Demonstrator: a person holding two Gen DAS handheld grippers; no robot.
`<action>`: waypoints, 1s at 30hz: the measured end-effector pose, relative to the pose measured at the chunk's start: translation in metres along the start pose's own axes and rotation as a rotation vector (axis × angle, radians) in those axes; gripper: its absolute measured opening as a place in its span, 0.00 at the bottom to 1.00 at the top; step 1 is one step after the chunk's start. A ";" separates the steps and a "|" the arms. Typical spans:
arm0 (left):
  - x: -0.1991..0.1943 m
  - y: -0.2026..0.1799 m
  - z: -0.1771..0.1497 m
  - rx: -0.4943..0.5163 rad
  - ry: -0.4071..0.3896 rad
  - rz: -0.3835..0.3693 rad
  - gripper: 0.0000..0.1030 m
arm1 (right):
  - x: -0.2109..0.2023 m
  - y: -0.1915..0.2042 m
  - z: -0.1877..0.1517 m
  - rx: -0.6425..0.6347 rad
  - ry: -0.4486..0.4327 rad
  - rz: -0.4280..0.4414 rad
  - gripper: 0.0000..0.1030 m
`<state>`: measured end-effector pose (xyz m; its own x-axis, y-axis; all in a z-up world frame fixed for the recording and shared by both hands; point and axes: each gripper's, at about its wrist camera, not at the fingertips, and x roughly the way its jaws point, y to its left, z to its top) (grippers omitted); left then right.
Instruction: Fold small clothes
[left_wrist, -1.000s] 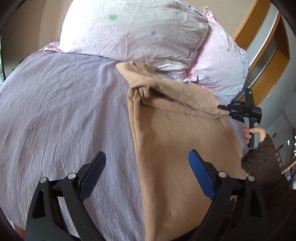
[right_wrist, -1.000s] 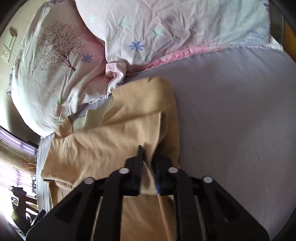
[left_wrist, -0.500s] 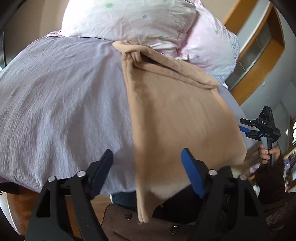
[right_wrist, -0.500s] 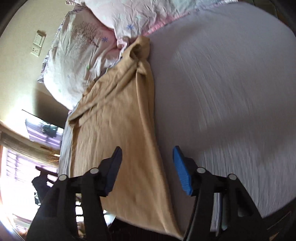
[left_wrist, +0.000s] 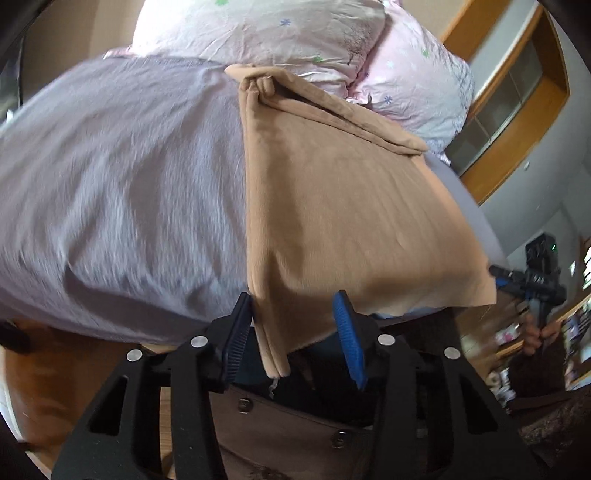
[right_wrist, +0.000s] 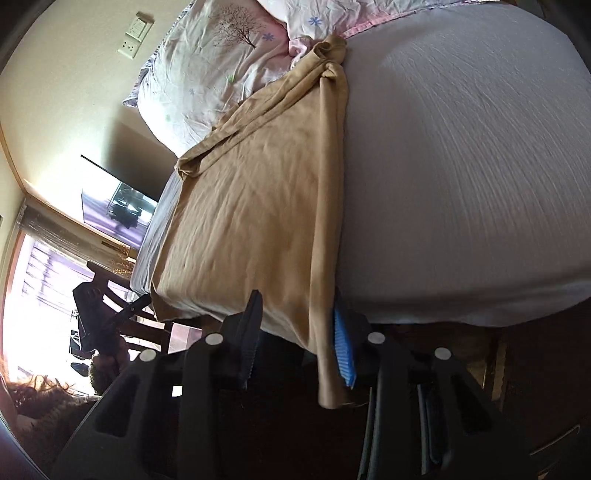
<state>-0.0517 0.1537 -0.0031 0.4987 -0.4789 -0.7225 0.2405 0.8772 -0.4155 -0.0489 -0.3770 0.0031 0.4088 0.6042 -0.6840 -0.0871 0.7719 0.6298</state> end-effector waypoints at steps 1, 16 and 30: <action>0.004 0.004 -0.005 -0.025 0.002 -0.021 0.49 | 0.001 -0.002 -0.003 0.000 0.011 -0.010 0.36; 0.025 0.021 -0.009 -0.128 0.042 -0.225 0.03 | -0.006 -0.007 -0.009 -0.006 -0.030 0.099 0.05; 0.044 0.028 0.239 -0.204 -0.215 -0.211 0.03 | 0.012 -0.001 0.225 0.164 -0.379 0.365 0.05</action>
<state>0.1758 0.1653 0.0855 0.6248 -0.6117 -0.4852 0.1966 0.7247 -0.6605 0.1606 -0.4150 0.0766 0.6799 0.6898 -0.2488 -0.1540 0.4660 0.8713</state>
